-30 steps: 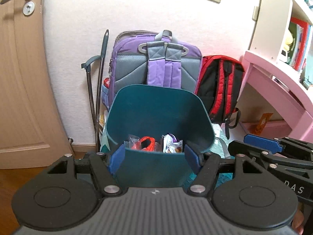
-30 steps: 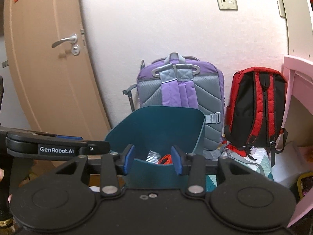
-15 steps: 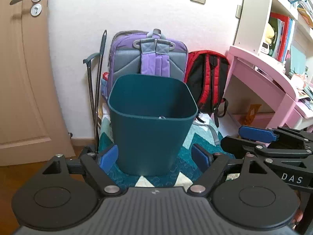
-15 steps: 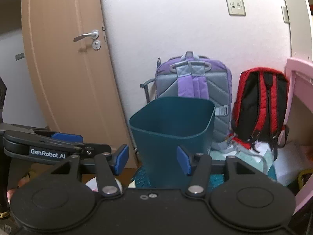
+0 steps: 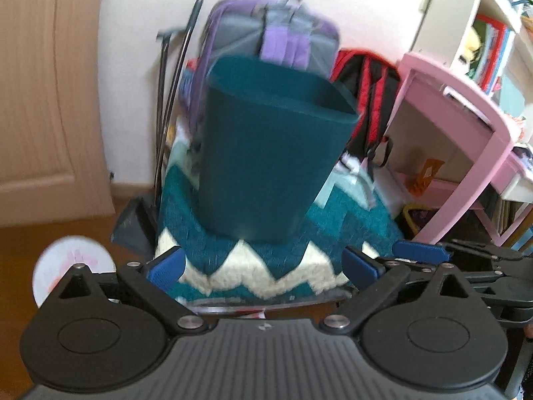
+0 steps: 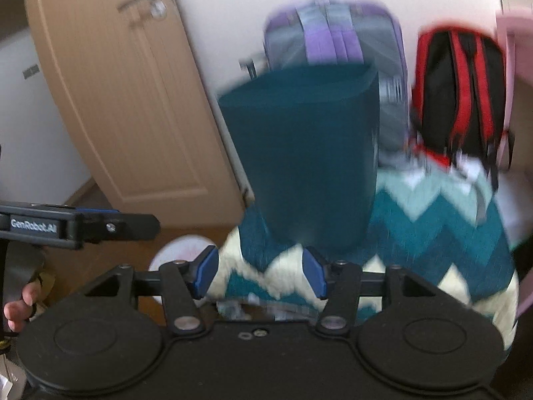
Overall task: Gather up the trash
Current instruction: 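Move both tools down toward the trash on the floor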
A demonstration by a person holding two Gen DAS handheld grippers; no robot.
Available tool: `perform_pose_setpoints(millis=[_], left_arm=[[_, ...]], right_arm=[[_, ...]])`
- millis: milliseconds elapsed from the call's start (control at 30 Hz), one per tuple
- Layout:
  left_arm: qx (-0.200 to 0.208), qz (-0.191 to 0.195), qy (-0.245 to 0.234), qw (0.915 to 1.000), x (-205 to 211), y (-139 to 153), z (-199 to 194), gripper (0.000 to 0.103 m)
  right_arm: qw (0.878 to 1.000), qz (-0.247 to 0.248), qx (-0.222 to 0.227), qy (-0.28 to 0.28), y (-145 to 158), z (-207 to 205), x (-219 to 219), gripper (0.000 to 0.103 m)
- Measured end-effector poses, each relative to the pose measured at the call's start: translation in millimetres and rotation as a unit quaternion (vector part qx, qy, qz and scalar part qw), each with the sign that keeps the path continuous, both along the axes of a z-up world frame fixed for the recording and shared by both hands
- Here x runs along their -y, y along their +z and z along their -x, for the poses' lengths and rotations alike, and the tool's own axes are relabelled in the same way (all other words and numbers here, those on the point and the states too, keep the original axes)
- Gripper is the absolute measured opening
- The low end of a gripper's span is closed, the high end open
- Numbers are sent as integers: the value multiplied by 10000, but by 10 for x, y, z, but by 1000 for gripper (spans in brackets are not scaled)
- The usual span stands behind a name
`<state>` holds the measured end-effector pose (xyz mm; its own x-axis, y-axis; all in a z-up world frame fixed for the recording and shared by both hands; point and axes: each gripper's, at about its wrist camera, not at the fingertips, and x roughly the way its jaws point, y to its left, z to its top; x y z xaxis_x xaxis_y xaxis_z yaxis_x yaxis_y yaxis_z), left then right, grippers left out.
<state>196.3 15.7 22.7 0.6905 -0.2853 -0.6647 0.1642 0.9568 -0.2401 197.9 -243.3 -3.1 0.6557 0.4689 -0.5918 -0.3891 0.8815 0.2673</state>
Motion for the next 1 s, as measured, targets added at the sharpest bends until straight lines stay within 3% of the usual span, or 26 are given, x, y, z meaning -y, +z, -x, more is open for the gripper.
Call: perform_pose_setpoints(millis=[267, 567, 667, 767, 900, 1000], left_arm=[[-1017, 23, 289, 9944, -201, -1216, -188, 101], [-2259, 3, 1028, 9687, -324, -2482, -388, 101], [-2728, -56, 1296, 9533, -344, -2905, -437, 101], [-3278, 67, 1610, 9309, -398, -3347, -482, 101], [-3855, 435, 2070, 8981, -517, -3825, -543, 100], [-4099, 576, 2306, 8806, -575, -4150, -587, 100]], right_arm=[[9939, 290, -1060, 5, -1113, -227, -110, 55], [9788, 796, -1863, 314, -2168, -567, -337, 55], [9715, 1092, -2003, 641, -2515, -652, -465, 55], [9620, 1416, -2054, 1113, -2795, -729, -618, 55], [9419, 1972, -1987, 1856, -3164, -824, -869, 55], [9254, 2238, -1975, 2337, -3422, -897, -1034, 55]])
